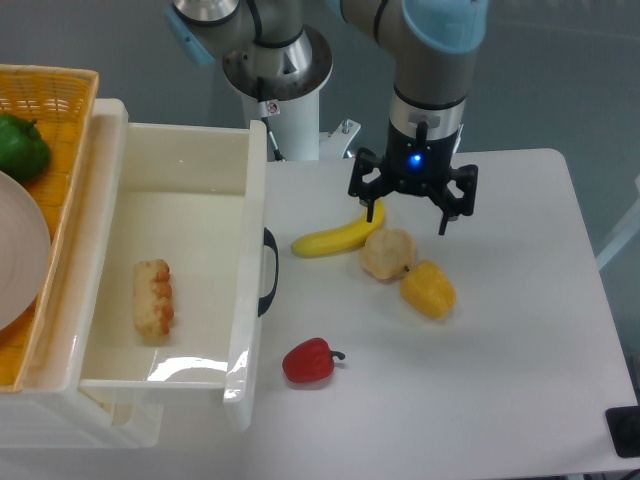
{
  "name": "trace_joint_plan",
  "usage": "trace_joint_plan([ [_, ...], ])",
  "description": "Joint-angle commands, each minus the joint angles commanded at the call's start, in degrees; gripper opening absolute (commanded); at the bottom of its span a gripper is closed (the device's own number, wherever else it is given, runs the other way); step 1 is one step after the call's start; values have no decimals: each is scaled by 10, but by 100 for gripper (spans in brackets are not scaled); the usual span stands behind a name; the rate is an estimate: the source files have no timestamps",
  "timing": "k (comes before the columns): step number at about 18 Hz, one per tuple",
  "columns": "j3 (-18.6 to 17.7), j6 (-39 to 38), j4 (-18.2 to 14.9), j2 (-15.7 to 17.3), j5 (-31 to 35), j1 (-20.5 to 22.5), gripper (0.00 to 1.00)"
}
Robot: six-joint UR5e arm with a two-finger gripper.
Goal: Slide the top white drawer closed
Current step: 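Move the gripper from above the fruit toward the open drawer's front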
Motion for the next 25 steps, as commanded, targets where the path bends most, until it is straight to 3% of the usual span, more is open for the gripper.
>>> trace_joint_plan([
  [6,-10,-8,1,-23,6,-2,100],
  [12,-31,-51,5,-35,58,-6,100],
  [16,-33,-87,5,-62,62,-17,100],
  [19,-55,-91,6,-62,69,-31,100],
  [25,-54,-93,0,-97,54,-47,100],
])
